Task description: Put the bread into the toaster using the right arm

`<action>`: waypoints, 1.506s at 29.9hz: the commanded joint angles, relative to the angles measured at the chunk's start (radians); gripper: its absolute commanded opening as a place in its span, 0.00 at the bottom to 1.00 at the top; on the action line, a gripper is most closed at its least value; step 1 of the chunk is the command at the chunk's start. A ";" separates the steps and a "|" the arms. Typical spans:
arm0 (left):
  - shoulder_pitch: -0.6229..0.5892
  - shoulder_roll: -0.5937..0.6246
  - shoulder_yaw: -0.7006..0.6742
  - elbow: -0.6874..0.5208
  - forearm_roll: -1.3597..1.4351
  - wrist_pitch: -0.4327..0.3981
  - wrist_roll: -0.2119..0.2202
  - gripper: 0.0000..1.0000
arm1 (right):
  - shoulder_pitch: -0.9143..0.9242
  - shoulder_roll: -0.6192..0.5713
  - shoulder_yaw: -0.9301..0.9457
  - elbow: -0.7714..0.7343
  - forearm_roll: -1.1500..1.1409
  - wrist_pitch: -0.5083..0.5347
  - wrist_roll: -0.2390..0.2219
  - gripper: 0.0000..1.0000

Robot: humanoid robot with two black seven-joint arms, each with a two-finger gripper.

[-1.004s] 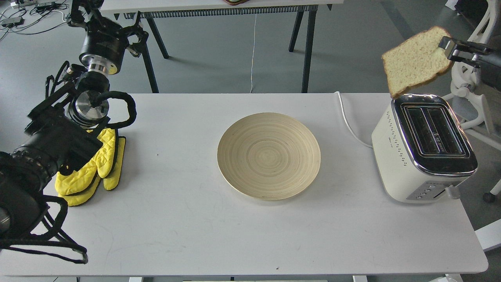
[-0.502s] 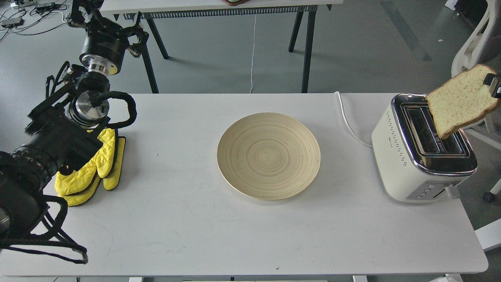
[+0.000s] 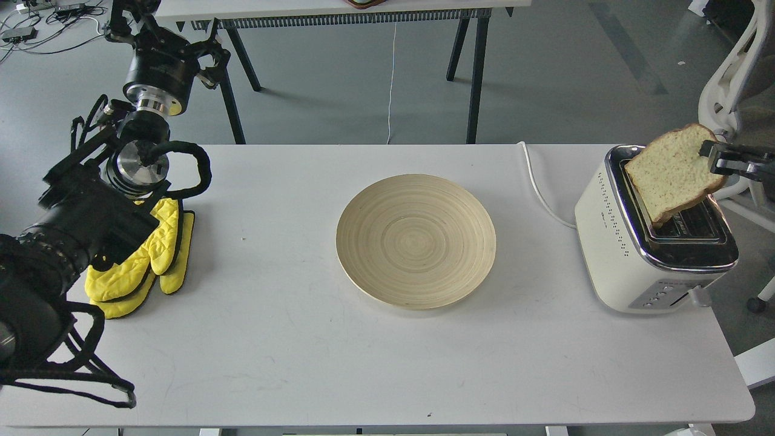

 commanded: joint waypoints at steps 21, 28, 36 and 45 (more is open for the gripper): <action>0.000 0.000 -0.001 0.000 0.000 0.000 0.000 1.00 | -0.014 -0.068 0.003 0.020 -0.001 -0.001 0.002 0.00; 0.000 0.000 -0.001 0.000 0.000 0.000 0.000 1.00 | -0.014 -0.031 0.006 0.011 -0.001 -0.004 0.000 0.21; 0.000 0.000 -0.001 0.000 0.000 0.000 0.000 1.00 | -0.014 0.008 0.024 0.009 0.010 -0.006 0.008 0.99; 0.000 0.000 -0.001 0.000 0.000 0.000 0.000 1.00 | -0.014 0.122 0.147 -0.044 0.204 -0.075 0.031 0.99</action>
